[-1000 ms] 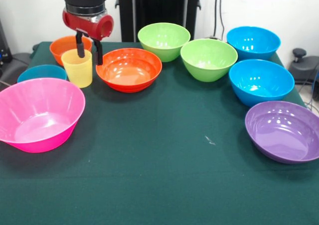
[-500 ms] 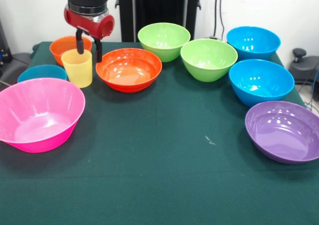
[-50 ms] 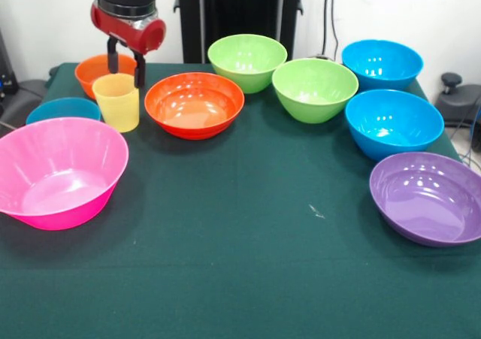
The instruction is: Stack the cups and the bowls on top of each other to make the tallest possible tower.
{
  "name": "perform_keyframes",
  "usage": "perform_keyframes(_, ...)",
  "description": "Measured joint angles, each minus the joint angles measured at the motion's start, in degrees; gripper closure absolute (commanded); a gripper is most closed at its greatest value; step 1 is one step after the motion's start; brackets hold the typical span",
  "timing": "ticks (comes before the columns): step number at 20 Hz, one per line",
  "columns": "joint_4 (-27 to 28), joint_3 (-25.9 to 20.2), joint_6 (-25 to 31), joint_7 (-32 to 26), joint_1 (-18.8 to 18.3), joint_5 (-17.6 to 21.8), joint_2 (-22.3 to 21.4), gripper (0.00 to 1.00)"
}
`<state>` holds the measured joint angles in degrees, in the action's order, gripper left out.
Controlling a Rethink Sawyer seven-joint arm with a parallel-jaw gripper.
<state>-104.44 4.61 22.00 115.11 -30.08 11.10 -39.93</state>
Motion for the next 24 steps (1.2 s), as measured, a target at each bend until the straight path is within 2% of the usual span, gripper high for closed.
perform_keyframes(10, 0.03, 2.69, -0.37, 0.00, 0.04, -1.91, 1.66, 0.00)
perform_keyframes(24, 0.05, 3.17, -1.44, 0.00, 0.04, -2.75, 3.74, 0.00)
